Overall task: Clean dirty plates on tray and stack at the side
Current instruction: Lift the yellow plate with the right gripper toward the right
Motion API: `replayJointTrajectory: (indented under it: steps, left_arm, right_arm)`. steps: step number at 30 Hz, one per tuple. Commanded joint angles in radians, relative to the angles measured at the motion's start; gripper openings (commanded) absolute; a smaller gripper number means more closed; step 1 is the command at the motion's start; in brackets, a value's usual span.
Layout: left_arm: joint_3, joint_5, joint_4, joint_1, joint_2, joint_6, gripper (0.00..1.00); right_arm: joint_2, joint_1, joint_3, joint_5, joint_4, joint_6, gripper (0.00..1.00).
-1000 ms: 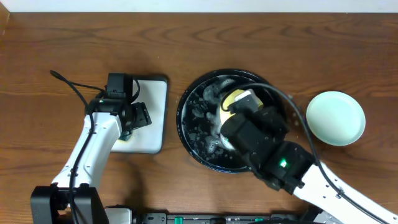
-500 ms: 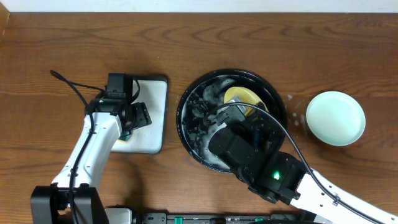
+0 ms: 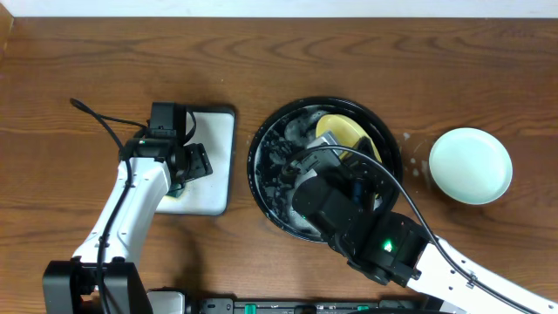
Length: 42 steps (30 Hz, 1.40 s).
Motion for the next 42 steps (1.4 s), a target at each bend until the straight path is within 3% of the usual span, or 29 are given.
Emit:
replayJointTrajectory:
  steps: [1,42]
  left_arm:
    - [0.002,0.005,-0.003,0.003,-0.002,0.006,0.82]
    - [0.002,0.005,-0.003,0.003,-0.002,0.006,0.82]
  right_arm:
    - [-0.014,0.008,0.020,0.034,0.010,-0.056,0.01]
    - [-0.014,0.006,0.020,0.042,0.048,-0.055,0.01]
